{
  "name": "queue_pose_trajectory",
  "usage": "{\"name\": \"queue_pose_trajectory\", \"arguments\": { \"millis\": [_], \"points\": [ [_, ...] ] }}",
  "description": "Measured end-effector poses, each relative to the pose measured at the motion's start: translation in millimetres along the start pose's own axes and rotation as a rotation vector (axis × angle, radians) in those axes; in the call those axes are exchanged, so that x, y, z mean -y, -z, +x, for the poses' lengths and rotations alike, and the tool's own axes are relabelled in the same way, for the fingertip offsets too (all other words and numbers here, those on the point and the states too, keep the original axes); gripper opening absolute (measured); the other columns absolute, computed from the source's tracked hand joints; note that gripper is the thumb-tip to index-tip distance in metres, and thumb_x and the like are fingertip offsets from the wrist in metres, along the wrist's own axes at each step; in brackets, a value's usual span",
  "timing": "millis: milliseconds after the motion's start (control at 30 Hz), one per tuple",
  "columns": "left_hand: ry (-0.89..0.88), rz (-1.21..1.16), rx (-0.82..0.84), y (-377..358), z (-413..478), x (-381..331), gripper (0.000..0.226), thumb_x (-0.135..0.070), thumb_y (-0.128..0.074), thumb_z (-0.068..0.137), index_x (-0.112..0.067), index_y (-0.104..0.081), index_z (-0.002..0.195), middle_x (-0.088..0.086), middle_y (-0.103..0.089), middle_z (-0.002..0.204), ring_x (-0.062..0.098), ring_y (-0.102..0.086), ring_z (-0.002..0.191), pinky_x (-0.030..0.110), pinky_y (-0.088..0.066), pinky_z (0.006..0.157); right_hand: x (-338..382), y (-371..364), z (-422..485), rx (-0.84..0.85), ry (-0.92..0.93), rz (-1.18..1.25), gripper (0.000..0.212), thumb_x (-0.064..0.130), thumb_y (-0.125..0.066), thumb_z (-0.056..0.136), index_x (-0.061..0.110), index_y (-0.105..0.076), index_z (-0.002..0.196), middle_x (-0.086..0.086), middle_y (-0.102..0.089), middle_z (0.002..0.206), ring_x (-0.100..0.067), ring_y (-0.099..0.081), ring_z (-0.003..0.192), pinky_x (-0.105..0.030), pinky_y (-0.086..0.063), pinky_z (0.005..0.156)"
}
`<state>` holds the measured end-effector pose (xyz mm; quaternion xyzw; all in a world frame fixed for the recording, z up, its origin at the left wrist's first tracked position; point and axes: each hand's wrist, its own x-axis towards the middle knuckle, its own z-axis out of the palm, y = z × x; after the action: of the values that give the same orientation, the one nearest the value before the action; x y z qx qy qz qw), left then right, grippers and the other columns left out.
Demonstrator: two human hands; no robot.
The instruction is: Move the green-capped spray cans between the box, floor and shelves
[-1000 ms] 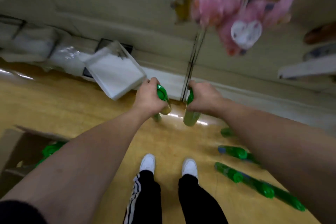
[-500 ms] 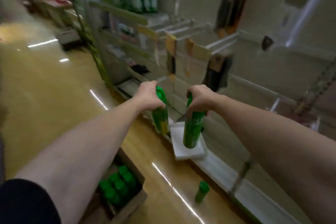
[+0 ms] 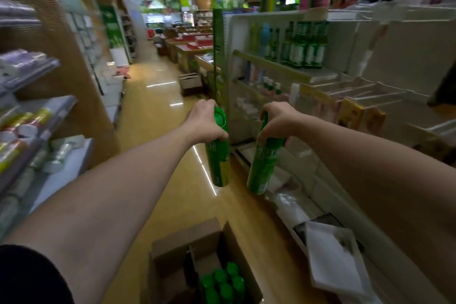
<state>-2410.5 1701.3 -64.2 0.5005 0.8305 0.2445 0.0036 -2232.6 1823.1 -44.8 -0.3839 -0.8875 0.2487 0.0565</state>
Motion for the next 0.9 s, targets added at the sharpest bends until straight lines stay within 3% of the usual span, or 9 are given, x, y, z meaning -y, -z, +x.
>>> {"name": "queue_pose_trajectory", "arguments": {
  "millis": [167,267,367,500,600,700,900],
  "points": [
    [0.106,0.012,-0.035,9,-3,47,0.081,-0.037,-0.093,0.06,-0.016,-0.052,0.126,0.001,-0.047,0.115,0.023,-0.05,0.105,0.037,-0.053,0.08,42,-26,38,0.103,0.078,-0.013,0.055,0.015,-0.089,0.07,0.015,-0.053,0.111,-0.007,-0.052,0.106,-0.029,-0.062,0.089,-0.035,-0.06,0.05],
    [0.198,-0.008,-0.024,1,-5,68,0.082,-0.032,-0.093,0.062,-0.016,-0.05,0.13,0.0,-0.046,0.116,0.024,-0.05,0.107,0.033,-0.054,0.075,57,-44,66,0.179,0.107,-0.044,0.058,0.012,-0.09,0.067,0.013,-0.054,0.113,-0.009,-0.053,0.109,-0.032,-0.063,0.092,-0.041,-0.063,0.055],
    [0.3,-0.003,-0.002,-12,0,87,0.081,-0.032,-0.093,0.061,-0.017,-0.052,0.129,0.003,-0.049,0.121,0.026,-0.052,0.108,0.04,-0.058,0.08,64,-65,92,0.262,0.147,-0.093,0.059,0.011,-0.089,0.068,0.011,-0.054,0.115,-0.009,-0.052,0.107,-0.033,-0.063,0.092,-0.043,-0.064,0.059],
    [0.407,0.021,0.015,-35,7,105,0.085,-0.035,-0.095,0.057,-0.018,-0.053,0.13,0.0,-0.048,0.118,0.022,-0.05,0.104,0.037,-0.051,0.078,66,-93,129,0.361,0.223,-0.151,0.056,0.012,-0.089,0.068,0.011,-0.054,0.112,-0.01,-0.053,0.105,-0.032,-0.064,0.087,-0.041,-0.063,0.058],
    [0.487,0.023,0.019,-57,0,118,0.077,-0.036,-0.095,0.055,-0.021,-0.054,0.118,0.001,-0.051,0.117,0.023,-0.052,0.103,0.038,-0.051,0.075,62,-121,151,0.434,0.285,-0.195,0.057,0.013,-0.09,0.068,0.011,-0.054,0.113,-0.01,-0.055,0.103,-0.032,-0.065,0.084,-0.039,-0.063,0.055],
    [0.581,0.003,0.077,-86,-14,135,0.072,-0.035,-0.096,0.056,-0.023,-0.049,0.11,0.002,-0.049,0.116,0.024,-0.052,0.101,0.04,-0.055,0.078,52,-159,163,0.515,0.335,-0.235,0.056,0.013,-0.089,0.069,0.013,-0.052,0.111,-0.01,-0.055,0.103,-0.031,-0.065,0.085,-0.042,-0.063,0.058],
    [0.694,-0.031,0.268,-179,-50,185,0.079,-0.032,-0.094,0.057,-0.019,-0.052,0.123,0.004,-0.049,0.119,0.028,-0.053,0.106,0.04,-0.055,0.079,10,-261,176,0.658,0.321,-0.275,0.06,0.016,-0.091,0.065,0.012,-0.052,0.109,-0.009,-0.053,0.104,-0.031,-0.063,0.085,-0.044,-0.063,0.054]
  ]
}}
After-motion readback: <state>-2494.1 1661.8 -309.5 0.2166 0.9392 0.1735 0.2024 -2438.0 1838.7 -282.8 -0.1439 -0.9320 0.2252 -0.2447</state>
